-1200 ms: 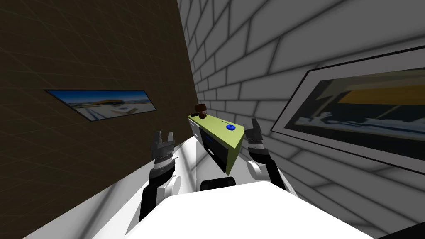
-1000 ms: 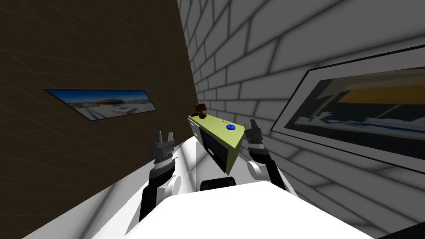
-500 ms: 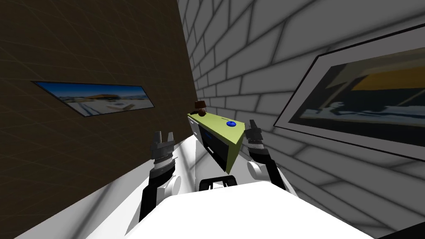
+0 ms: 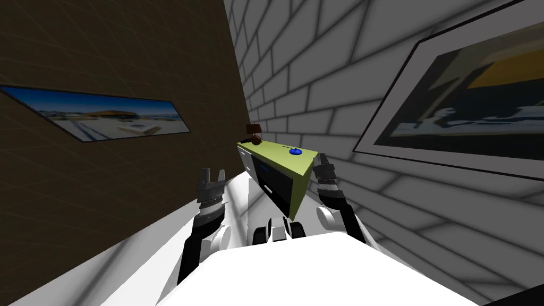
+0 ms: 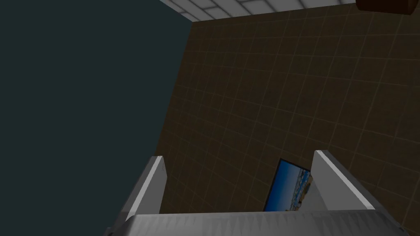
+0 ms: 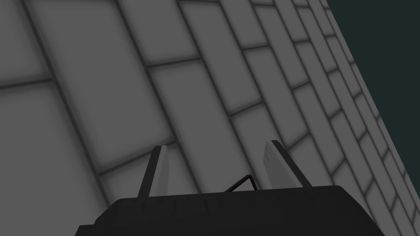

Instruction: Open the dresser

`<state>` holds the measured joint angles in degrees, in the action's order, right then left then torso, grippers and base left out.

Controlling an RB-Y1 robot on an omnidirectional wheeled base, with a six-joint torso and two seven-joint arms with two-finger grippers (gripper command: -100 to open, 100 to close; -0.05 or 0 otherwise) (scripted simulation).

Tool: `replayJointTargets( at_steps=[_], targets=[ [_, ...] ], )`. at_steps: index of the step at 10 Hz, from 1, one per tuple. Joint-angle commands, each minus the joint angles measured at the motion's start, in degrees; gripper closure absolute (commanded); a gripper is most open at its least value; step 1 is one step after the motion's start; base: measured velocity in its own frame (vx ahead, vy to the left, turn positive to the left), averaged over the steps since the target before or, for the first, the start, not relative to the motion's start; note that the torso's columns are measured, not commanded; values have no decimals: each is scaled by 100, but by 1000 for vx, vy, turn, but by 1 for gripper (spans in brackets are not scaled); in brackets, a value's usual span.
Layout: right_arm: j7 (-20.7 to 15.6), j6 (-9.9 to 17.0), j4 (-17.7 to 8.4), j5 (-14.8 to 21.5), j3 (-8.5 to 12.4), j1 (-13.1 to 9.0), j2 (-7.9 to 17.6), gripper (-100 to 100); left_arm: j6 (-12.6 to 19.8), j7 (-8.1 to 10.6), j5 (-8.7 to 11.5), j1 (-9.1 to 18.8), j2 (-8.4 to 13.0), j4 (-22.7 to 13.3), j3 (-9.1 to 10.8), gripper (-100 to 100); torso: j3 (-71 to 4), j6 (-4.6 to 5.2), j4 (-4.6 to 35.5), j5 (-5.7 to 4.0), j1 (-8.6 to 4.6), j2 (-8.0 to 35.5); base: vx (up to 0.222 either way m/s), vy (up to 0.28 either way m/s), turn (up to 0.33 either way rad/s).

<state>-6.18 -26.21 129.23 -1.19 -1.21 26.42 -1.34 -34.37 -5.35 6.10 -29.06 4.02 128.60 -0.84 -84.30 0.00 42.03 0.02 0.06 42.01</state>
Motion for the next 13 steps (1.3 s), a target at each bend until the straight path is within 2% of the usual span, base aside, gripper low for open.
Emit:
replayJointTargets(
  at_steps=[1, 4, 10, 13],
  targets=[
    [0, 0, 0, 0, 0, 0, 0, 0, 244, 39, -119, 132, 315, -337, -168, -100, -28, 0, 15, 0, 0, 10, 61, 46, -237],
    [0, 0, 0, 0, 0, 1, 0, 0, 430, 77, -212, 235, 432, -621, -298, -100, -26, -2, 26, -2, -5, 29, 54, 53, -159],
    [0, 0, 0, 0, 0, 1, 0, 0, 954, 181, -471, 527, 753, -1430, -661, -100, -27, -2, 26, -2, -5, 28, 53, 51, -200],
    [0, 0, 0, 0, 1, 1, 0, 0, 1099, 211, -543, 608, 870, -1655, -761, -100, -25, -1, 26, -3, -11, 32, 35, 43, -130]
  ],
)
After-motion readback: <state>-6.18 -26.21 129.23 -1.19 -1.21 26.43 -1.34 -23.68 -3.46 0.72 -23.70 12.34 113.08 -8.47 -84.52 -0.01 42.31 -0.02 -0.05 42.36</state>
